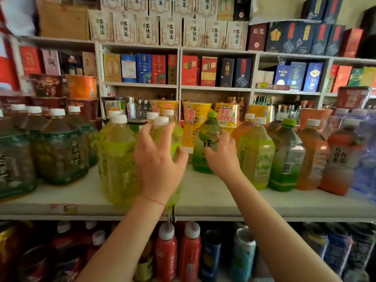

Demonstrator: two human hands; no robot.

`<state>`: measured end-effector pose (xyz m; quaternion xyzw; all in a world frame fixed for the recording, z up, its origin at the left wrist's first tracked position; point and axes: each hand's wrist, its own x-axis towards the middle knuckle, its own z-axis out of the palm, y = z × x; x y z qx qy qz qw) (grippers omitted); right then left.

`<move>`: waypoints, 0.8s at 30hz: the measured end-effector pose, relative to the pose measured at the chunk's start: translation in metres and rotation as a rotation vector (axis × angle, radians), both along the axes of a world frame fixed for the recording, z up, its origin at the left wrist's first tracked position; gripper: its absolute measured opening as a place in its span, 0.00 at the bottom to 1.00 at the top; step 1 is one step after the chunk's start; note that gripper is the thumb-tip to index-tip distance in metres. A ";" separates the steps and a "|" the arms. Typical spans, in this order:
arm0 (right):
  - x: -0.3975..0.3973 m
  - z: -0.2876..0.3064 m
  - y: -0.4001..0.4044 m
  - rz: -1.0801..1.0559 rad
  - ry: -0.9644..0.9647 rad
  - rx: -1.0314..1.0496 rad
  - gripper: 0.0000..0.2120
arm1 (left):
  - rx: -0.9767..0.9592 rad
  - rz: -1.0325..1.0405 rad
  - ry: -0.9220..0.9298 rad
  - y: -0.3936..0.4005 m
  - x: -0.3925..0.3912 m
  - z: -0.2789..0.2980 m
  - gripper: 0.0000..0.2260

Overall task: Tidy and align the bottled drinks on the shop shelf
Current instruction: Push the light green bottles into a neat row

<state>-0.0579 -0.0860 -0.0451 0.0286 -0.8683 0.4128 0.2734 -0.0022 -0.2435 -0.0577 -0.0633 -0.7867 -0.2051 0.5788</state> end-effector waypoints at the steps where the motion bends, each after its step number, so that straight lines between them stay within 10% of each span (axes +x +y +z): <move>1: -0.009 0.003 0.006 0.021 -0.028 -0.005 0.37 | 0.023 0.058 -0.024 0.005 -0.003 0.002 0.21; 24: -0.071 0.018 0.020 0.178 -0.243 -0.105 0.47 | -0.008 0.265 -0.058 0.031 -0.011 -0.003 0.17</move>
